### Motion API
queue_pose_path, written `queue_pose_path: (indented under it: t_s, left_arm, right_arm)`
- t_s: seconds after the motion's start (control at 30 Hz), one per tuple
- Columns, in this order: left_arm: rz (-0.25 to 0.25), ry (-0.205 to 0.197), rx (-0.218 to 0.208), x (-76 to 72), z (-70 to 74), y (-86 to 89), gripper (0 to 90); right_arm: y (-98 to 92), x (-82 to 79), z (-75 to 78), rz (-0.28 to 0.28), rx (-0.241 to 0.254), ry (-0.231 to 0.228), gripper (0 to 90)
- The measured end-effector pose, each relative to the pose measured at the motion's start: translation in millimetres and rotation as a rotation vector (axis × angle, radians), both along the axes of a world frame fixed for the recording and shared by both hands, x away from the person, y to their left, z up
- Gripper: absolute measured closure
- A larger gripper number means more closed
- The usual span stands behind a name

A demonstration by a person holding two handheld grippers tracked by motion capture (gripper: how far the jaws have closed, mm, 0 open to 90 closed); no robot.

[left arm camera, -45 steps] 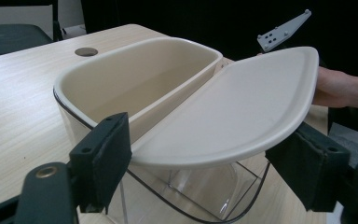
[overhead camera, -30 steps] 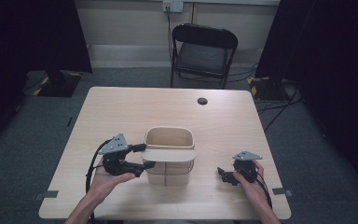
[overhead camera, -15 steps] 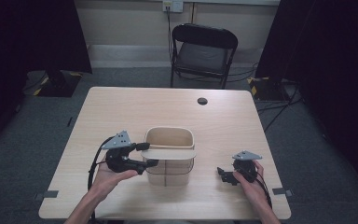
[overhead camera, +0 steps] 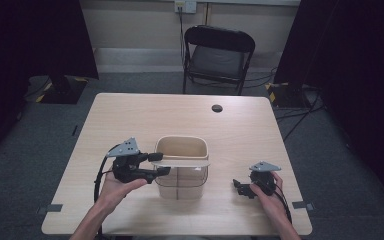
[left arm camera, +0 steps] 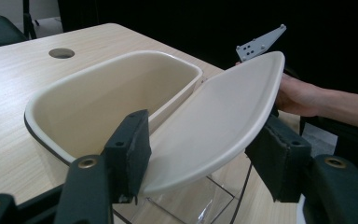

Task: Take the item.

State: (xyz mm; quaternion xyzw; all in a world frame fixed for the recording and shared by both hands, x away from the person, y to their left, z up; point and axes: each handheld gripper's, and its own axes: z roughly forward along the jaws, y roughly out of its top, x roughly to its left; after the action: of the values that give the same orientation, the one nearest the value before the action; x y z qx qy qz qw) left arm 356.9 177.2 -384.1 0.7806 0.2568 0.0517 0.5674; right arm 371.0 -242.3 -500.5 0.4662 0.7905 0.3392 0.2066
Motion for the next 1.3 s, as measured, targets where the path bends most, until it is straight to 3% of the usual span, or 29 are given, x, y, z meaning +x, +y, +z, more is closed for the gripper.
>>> queue_pose_path:
  t_s: [0.1,0.23,0.7,1.17,1.3]
  left_arm:
    - [0.012,-0.015,-0.011,0.7,0.3,1.1,44.0]
    - [0.008,-0.005,-0.013,1.4,0.4,1.0,44.3]
    - [0.0,-0.015,0.006,6.0,8.1,-0.6,48.1]
    - [-0.005,0.006,0.003,11.5,10.2,-2.8,51.3]
    - [-0.004,0.005,0.018,13.9,11.2,-2.3,52.2]
  right_arm:
    - [0.0,0.0,0.0,0.0,0.0,0.0,10.2]
    - [0.0,0.1,0.0,0.0,0.0,0.0,10.2]
    - [0.0,0.2,0.0,0.001,-0.001,0.001,10.0]
    - [0.0,0.3,0.1,0.002,-0.001,0.002,9.9]
    - [0.0,0.3,0.1,0.002,-0.001,0.002,9.9]
